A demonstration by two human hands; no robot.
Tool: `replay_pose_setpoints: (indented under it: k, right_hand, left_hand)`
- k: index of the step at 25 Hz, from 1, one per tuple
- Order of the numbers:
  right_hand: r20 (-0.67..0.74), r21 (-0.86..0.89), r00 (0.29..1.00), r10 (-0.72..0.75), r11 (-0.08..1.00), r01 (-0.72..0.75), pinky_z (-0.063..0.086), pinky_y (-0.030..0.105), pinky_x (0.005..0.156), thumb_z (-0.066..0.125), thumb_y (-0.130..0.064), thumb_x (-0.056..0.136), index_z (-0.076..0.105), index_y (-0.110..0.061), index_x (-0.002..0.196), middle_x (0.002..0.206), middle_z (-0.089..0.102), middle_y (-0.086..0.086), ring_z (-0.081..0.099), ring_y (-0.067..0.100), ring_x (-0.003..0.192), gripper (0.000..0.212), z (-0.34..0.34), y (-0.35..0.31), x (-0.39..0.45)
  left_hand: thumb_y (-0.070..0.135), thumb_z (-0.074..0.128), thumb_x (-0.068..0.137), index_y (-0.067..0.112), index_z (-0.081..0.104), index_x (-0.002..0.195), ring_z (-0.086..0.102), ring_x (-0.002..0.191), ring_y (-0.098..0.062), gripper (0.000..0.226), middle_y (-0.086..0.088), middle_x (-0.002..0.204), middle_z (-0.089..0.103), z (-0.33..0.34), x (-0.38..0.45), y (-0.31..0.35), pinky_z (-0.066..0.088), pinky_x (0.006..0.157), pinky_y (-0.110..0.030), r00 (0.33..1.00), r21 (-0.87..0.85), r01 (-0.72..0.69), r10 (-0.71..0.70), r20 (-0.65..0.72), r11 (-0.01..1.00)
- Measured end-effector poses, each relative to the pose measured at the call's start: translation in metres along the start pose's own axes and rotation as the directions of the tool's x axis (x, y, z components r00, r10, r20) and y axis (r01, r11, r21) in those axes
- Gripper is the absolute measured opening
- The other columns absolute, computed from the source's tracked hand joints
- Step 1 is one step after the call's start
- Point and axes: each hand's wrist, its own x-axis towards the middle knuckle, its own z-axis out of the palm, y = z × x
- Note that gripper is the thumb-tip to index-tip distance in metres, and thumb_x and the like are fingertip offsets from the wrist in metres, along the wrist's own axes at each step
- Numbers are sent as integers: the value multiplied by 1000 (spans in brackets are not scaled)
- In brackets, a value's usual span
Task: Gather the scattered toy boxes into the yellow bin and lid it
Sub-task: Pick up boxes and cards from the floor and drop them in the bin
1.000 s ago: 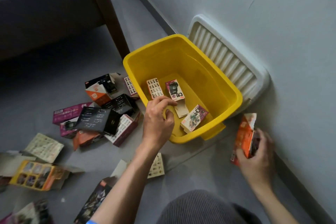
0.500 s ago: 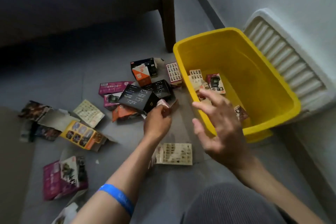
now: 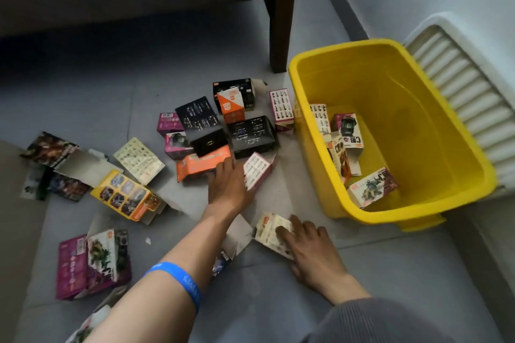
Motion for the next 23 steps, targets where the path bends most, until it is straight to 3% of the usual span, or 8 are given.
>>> replay_pose_setpoints:
  k: [3, 6, 8, 10, 12, 15, 20, 23]
  right_hand:
    - [-9, 349, 992, 128, 930, -117, 38, 38, 100, 66, -46, 79, 33, -29, 142, 140, 48, 4, 47, 26, 122, 73, -33, 4, -17]
    - [-79, 935, 988, 132, 353, 28, 49, 37, 98, 78, -50, 71, 44, -42, 127, 124, 61, -9, 59, 12, 111, 66, -89, 5, -44]
    - [-229, 973, 965, 125, 51, 225, 55, 37, 92, 81, -47, 71, 48, -41, 127, 118, 66, -9, 64, 14, 108, 65, -126, 17, -63]
    - [-364, 922, 893, 266, -36, 386, 59, 34, 83, 81, -46, 73, 49, -40, 129, 120, 67, -7, 68, 17, 107, 65, -157, 41, -75]
    - [-416, 901, 728, 545, 136, 413, 61, 33, 76, 80, -50, 73, 50, -41, 125, 119, 66, -10, 69, 11, 104, 61, -176, 75, -78]
    - [-425, 903, 533, 731, 377, 203, 58, 39, 87, 71, -54, 83, 45, -35, 134, 129, 60, -9, 62, 12, 113, 60, -183, 115, -67]
    - [-486, 758, 616, 619, 650, -55, 24, 48, 120, 39, -57, 94, 38, -23, 150, 162, 28, 6, 25, 26, 147, 66, -175, 112, -39]
    - [-580, 658, 641, 502, 753, 6, 34, 49, 113, 44, -46, 95, 60, -15, 132, 151, 46, 12, 40, 31, 138, 51, -174, 80, -24]
  left_hand:
    - [37, 67, 87, 17, 48, 126, 54, 107, -30, 48, -11, 126, 54, 3, -5, 11, 48, 83, -40, 999, -89, 9, -6, 32, 996]
    - [36, 75, 79, 26, 45, 114, 59, 85, -25, 47, -3, 106, 62, -5, -12, 21, 47, 70, -35, 982, -445, 187, -185, 47, 876]
    - [36, 76, 78, 27, 47, 117, 60, 90, -22, 50, -4, 112, 63, -30, -6, 26, 49, 71, -34, 950, -752, 180, -310, -34, 634]
    - [41, 71, 82, 26, 47, 122, 62, 97, -21, 49, -5, 116, 61, -66, 0, 37, 56, 76, -42, 922, -875, 1, -339, -186, 483]
    - [50, 68, 80, 29, 48, 119, 64, 96, -12, 49, 4, 110, 61, -102, -1, 61, 59, 78, -43, 911, -868, -182, -253, -325, 461]
    - [70, 64, 76, 28, 61, 104, 66, 81, -1, 50, 10, 95, 67, -133, -13, 112, 56, 61, -23, 891, -697, -328, -36, -453, 638]
    - [57, 46, 96, 15, 63, 56, 51, 50, -6, 61, 10, 52, 57, -126, -25, 123, 35, 49, -25, 889, -672, -334, -17, -458, 661]
    - [45, 49, 98, 11, 67, 59, 57, 55, -14, 54, 3, 60, 61, -113, -26, 95, 42, 52, -35, 891, -693, -255, -115, -440, 675]
